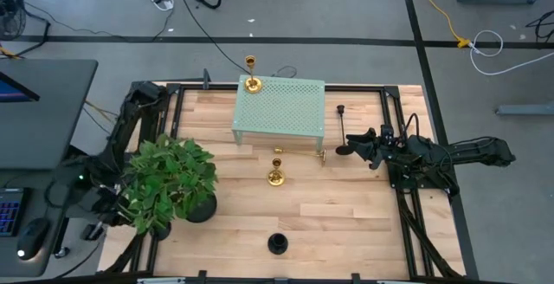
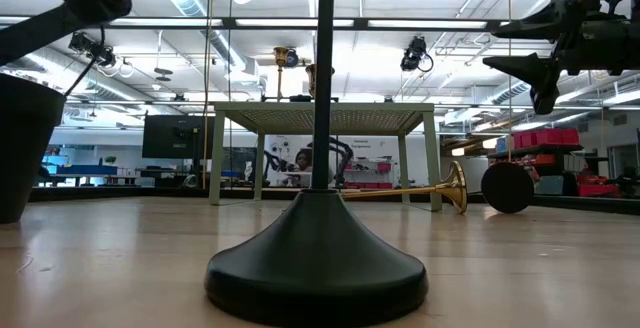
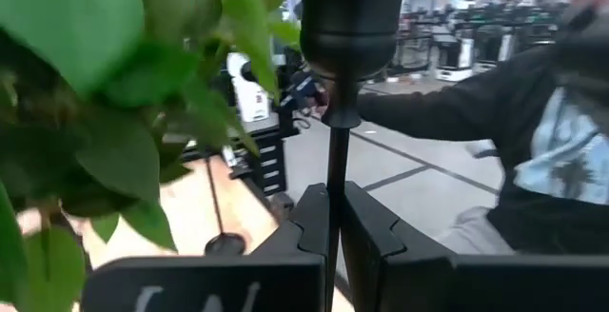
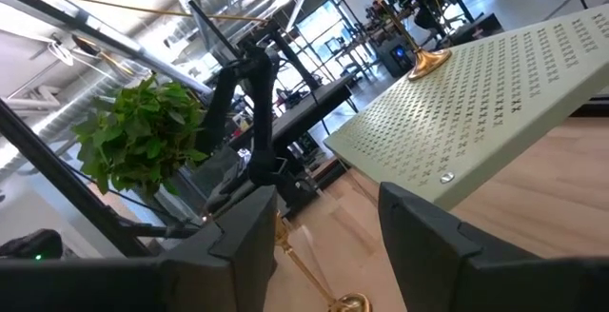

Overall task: Pick & Place candle stick holders
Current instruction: Put the left black candle holder on the shelf

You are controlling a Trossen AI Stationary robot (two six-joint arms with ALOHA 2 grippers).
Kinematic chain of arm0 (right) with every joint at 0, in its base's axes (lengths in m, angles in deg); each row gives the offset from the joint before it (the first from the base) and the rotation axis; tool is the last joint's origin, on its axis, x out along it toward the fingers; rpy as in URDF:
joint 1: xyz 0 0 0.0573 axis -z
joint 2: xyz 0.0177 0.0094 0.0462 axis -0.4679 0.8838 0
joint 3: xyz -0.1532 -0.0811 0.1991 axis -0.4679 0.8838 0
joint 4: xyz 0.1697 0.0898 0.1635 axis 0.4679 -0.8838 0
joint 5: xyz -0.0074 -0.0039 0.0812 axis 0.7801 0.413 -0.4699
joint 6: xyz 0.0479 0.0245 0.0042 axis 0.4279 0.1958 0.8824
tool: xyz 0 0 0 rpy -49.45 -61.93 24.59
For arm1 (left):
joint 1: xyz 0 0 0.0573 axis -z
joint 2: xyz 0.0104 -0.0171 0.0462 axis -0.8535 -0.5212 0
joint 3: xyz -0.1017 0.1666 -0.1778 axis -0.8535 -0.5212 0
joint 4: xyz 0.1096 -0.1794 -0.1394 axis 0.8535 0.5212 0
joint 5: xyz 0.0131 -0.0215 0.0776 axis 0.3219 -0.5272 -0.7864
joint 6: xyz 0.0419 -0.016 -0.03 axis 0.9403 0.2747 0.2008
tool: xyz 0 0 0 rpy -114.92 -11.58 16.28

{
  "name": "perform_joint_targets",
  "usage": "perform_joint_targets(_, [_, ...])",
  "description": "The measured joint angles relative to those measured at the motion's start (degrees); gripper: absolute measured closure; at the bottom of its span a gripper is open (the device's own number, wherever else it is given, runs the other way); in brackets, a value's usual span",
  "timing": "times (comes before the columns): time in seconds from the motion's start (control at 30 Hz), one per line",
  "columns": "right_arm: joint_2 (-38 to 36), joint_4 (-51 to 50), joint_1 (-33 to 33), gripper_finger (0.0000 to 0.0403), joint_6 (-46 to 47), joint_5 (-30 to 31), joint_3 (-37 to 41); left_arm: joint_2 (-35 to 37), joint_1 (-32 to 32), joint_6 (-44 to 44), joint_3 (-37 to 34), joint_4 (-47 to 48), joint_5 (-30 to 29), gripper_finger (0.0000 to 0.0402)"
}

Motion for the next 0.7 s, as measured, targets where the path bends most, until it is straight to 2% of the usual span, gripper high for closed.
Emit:
perform_joint_targets(0.3, [0.0, -0.3, 0.0, 0.0218, 0.0, 0.0, 0.0, 2.1, 5.5, 7.5, 4.6, -0.2, -0.1, 0.0391])
perform_joint_targets(0.5, [0.0, -0.4, 0.0, 0.0218, 0.2, -0.5, 0.0, 4.0, 10.7, 10.6, 5.2, -0.1, -0.1, 0.0391])
perform_joint_targets(0.7, [0.0, -0.4, 0.0, 0.0218, 0.7, -0.5, 0.0, 7.6, 12.0, 14.6, 5.2, -0.2, -0.1, 0.0391])
